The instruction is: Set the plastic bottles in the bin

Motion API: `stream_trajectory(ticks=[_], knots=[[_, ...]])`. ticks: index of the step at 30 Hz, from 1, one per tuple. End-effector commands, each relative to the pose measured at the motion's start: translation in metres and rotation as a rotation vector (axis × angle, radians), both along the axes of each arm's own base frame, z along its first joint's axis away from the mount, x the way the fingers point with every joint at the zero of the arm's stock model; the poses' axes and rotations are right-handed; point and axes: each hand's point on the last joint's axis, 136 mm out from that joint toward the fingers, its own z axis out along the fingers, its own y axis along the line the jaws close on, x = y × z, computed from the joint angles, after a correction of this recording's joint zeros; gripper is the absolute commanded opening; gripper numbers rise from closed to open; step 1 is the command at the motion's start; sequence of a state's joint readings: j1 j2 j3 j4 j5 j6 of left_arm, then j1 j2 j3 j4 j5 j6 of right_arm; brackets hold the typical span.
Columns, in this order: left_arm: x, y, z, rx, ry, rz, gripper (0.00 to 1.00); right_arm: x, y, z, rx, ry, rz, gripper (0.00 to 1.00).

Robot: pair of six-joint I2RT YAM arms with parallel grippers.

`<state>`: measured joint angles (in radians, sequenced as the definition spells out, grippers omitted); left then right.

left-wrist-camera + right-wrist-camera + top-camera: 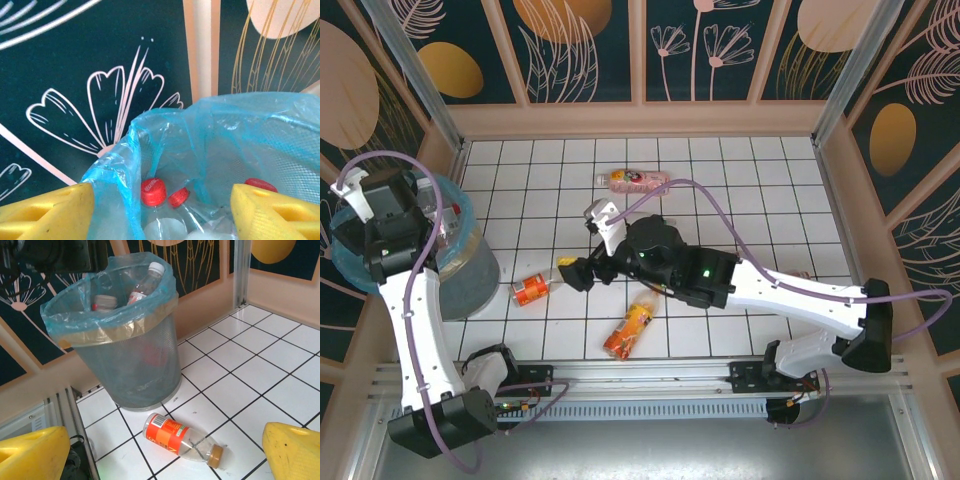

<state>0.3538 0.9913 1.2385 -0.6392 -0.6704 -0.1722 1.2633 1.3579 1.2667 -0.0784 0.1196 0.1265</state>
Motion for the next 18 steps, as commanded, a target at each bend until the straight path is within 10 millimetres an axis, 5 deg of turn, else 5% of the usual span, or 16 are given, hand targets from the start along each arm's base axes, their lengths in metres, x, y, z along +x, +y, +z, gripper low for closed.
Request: stream_trajectory(ticks=[1,6,11,15,18], knots=[[-0.009,-0.003,0.044,0.043,-0.110,-0.009,0.72,-0.002,0.009,0.007,-0.022,-0.061,0.000,0.99],[-0.003,-0.011,0.062,0.027,-0.138,-0.070,0.60,-0.010,0.023,0.005,-0.052,-0.108,0.034,0.99],[0.017,-0.017,0.030,-0.048,-0.091,-0.139,0.41,-0.013,0.029,0.005,-0.057,-0.142,0.036,0.99],[0.027,-0.033,0.013,-0.116,-0.144,-0.235,0.31,0.008,0.018,0.001,-0.074,-0.117,-0.090,0.99],[0.035,-0.050,0.019,-0.146,-0.204,-0.340,0.29,0.030,0.004,-0.009,-0.091,-0.042,-0.183,0.99]])
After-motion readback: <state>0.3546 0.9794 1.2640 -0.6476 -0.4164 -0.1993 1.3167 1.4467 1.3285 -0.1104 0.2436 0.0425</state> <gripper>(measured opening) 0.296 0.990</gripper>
